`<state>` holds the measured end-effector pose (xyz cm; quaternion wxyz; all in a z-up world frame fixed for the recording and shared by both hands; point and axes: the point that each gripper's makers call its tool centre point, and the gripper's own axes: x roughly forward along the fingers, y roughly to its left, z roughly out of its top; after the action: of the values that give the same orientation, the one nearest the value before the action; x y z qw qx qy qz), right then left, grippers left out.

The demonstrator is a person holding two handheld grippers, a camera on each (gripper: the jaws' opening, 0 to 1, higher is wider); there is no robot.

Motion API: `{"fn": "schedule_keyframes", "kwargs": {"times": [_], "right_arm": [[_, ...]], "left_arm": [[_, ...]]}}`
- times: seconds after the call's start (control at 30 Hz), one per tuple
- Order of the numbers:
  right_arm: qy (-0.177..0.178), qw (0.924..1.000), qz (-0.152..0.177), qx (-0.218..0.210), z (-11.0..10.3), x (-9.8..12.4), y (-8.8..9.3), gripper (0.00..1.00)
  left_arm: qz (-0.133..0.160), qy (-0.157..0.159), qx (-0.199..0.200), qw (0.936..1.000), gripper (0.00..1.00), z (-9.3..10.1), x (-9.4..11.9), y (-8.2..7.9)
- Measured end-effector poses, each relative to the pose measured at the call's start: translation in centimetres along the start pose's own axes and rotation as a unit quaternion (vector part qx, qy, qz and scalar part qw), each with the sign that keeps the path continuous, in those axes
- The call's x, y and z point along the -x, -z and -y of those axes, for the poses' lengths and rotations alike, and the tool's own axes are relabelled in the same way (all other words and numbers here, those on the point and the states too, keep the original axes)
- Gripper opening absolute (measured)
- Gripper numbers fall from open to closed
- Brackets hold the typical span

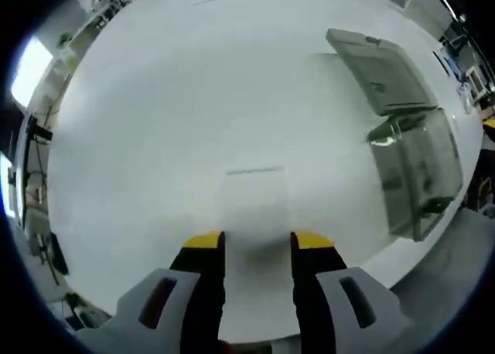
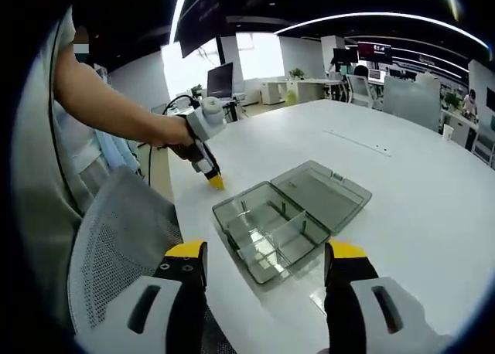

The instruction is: Insert the divider into the dual guide fixture by aligning both edges with the guide slots and pushing it downward to the bottom, including one-sided entry, uneven engagement, binding, and posture correction.

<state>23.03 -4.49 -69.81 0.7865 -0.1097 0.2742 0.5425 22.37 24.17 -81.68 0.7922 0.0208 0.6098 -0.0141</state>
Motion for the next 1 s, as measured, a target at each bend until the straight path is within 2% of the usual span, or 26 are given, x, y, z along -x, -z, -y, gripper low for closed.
{"fn": "schedule_keyframes", "kwargs": {"times": [1.0], "right_arm": [[-0.01, 0.9999, -0.004, 0.008, -0.4, -0.2, -0.1, 0.59]], "left_arm": [[0.006, 0.032, -0.01, 0.9994, 0.29, 0.5, 1.1, 0.2]]}}
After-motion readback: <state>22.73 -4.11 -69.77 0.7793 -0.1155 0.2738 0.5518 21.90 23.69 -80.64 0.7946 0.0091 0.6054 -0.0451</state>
